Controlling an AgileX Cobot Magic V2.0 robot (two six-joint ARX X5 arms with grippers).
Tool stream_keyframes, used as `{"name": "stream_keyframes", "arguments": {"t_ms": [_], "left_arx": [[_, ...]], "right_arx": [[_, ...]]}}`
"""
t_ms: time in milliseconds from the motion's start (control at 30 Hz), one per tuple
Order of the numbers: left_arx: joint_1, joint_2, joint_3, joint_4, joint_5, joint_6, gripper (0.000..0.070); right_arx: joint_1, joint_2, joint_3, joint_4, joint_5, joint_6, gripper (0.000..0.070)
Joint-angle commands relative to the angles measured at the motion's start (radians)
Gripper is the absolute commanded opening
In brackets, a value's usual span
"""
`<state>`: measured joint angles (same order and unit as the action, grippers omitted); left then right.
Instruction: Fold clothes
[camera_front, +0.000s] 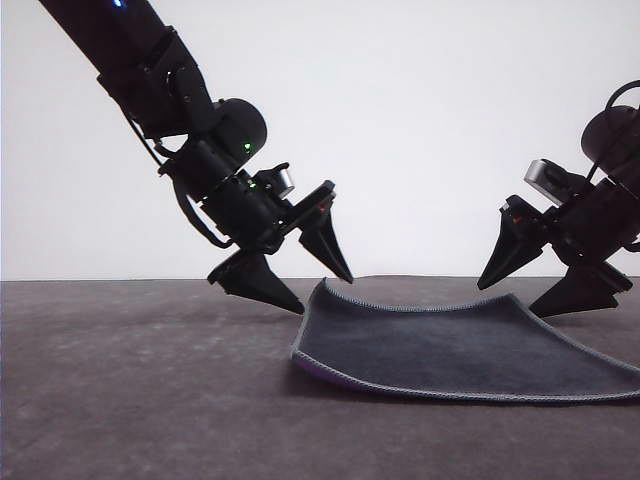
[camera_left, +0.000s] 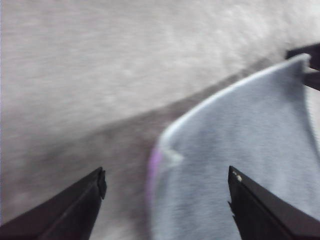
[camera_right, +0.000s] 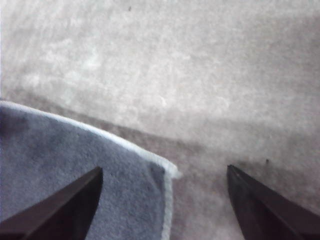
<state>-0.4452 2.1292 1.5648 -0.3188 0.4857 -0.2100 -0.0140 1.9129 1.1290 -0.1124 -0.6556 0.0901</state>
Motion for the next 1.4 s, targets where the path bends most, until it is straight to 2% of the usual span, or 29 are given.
{"name": "stream_keyframes", "arguments": {"t_ms": [0,133,200,233,267,367,400,467,667,800,933,1100,1367], "left_arx": [[-0.009,0.030,0.030,0.010,0.010,0.007,0.0470],[-0.018,0.030,0.030,0.013,0.010,0.007,0.0470],[-0.021,0.030,0.030,0.014,0.010,0.007,0.0469],[-0.021,0.030,0.030,0.016,0.010,0.007,0.0451],[-0.021,0.030,0.030,0.018,0.010,0.007,0.0403],[-0.021,0.030,0.030,0.026,0.009,0.007,0.0076],[-0.021,0.030,0.030,0.028,0.009,0.007,0.0004],[-0.021,0.030,0.030,0.029,0.009,0.007,0.0000],[-0.021,0.030,0.031,0.002,0.010,0.010,0.0000],[-0.014,0.030,0.044,-0.067,0.025,0.023,0.0000],[-0.005,0.029,0.080,-0.157,0.095,0.050,0.0000],[-0.001,0.029,0.148,-0.298,0.122,0.090,0.0000],[-0.005,0.029,0.193,-0.515,0.156,0.170,0.0000]], "right_arx": [[0.007,0.025,0.018,0.007,-0.009,0.016,0.0479],[0.024,0.025,0.018,0.007,-0.016,0.015,0.0472],[0.031,0.025,0.018,0.008,-0.015,0.015,0.0423],[0.033,0.025,0.018,0.008,-0.013,0.015,0.0373],[0.035,0.025,0.018,0.008,-0.008,0.015,0.0311],[0.038,0.025,0.018,0.008,0.009,0.015,0.0085],[0.038,0.025,0.018,0.008,0.009,0.015,0.0029],[0.038,0.025,0.018,0.007,0.009,0.015,0.0007],[0.033,0.025,0.018,0.001,0.002,0.014,0.0007],[0.010,0.024,0.025,-0.052,-0.078,0.012,0.0007],[-0.014,0.022,0.046,-0.160,-0.157,-0.009,0.0007],[-0.038,0.021,0.094,-0.341,-0.252,-0.056,0.0007],[-0.043,0.021,0.160,-0.664,-0.254,-0.204,0.0007]]}}
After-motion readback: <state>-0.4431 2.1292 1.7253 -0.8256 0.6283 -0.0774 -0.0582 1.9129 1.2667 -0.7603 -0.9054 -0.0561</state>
